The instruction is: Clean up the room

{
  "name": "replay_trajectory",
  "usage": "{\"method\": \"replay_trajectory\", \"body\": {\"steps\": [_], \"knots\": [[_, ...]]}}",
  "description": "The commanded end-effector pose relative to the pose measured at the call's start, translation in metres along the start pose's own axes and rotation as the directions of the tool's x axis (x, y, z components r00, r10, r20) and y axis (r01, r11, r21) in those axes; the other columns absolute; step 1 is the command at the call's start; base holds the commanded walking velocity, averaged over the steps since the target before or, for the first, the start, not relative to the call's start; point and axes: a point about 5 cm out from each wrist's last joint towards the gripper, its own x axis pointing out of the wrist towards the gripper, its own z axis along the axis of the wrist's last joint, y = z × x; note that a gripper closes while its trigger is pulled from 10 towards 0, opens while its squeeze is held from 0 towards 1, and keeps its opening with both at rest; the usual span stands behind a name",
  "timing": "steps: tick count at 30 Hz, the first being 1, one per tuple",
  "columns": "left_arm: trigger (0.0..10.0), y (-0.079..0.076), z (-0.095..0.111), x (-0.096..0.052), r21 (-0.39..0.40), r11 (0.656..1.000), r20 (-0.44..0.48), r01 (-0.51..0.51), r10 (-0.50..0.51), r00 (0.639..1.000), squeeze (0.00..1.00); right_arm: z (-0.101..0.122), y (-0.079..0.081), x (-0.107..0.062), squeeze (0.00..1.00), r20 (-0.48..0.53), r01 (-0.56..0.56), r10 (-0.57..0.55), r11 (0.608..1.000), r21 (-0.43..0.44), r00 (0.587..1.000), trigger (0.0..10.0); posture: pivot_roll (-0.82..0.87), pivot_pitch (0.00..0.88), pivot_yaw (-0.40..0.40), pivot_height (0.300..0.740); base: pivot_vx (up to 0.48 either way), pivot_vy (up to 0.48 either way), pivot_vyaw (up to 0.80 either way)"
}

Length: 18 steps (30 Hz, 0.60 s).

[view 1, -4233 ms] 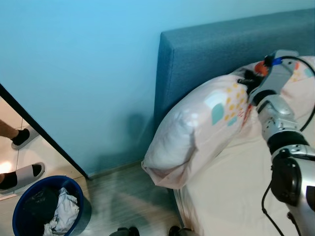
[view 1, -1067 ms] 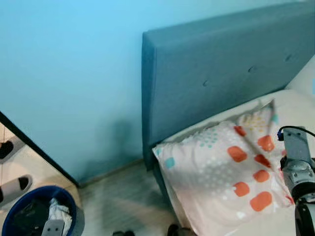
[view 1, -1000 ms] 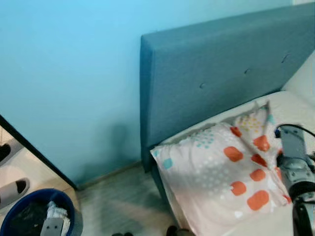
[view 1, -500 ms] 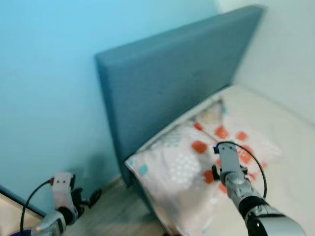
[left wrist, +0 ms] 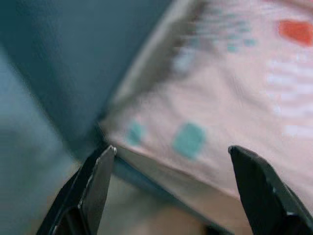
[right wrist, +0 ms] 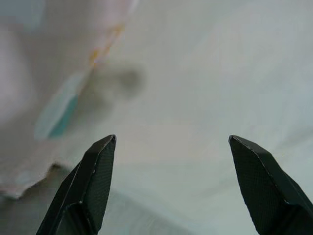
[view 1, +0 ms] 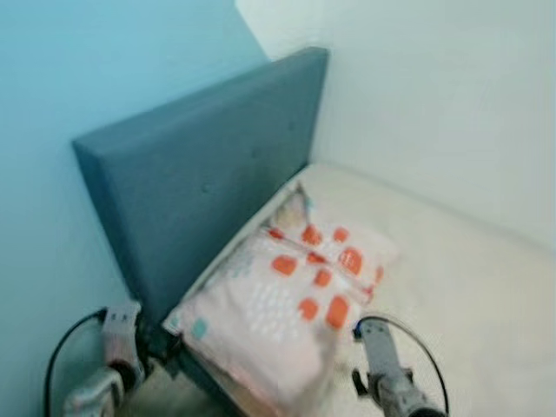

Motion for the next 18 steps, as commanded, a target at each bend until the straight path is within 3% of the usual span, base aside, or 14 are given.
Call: {"method": "replay_trajectory", "body": {"steps": [1,5,7,18], "knots": [[10.0,-0.005,0.005,0.004,0.023,1.000,0.021,0.009,-0.010,1.000,0.00,-0.004,0.006,-0.001,0.00,-0.003,-0.019,0.019,1.000,-0.022,1.000,10.0,-0.03,0.073,-0.026,0.740,0.000,0.000,-0.70],[10.0,-0.010,0.008,0.008,0.044,0.999,0.034,0.022,-0.024,0.999,0.00,-0.005,0.009,-0.001,0.00,-0.001,-0.031,0.031,0.999,-0.042,1.000,10.0,-0.03,0.070,-0.027,0.740,0.000,0.000,-0.70],[10.0,-0.016,0.019,0.015,0.094,0.996,0.070,0.003,-0.010,0.997,0.00,-0.005,0.012,-0.001,0.00,0.000,-0.041,0.041,0.997,-0.058,0.999,10.0,-0.03,0.070,-0.026,0.740,0.000,0.000,-0.70],[10.0,-0.034,0.051,0.037,0.202,0.977,0.159,-0.073,0.040,0.987,0.00,-0.009,0.014,-0.002,0.00,-0.003,-0.045,0.045,0.997,-0.070,0.999,10.0,-0.05,0.074,-0.020,0.740,0.000,0.000,-0.70]]}}
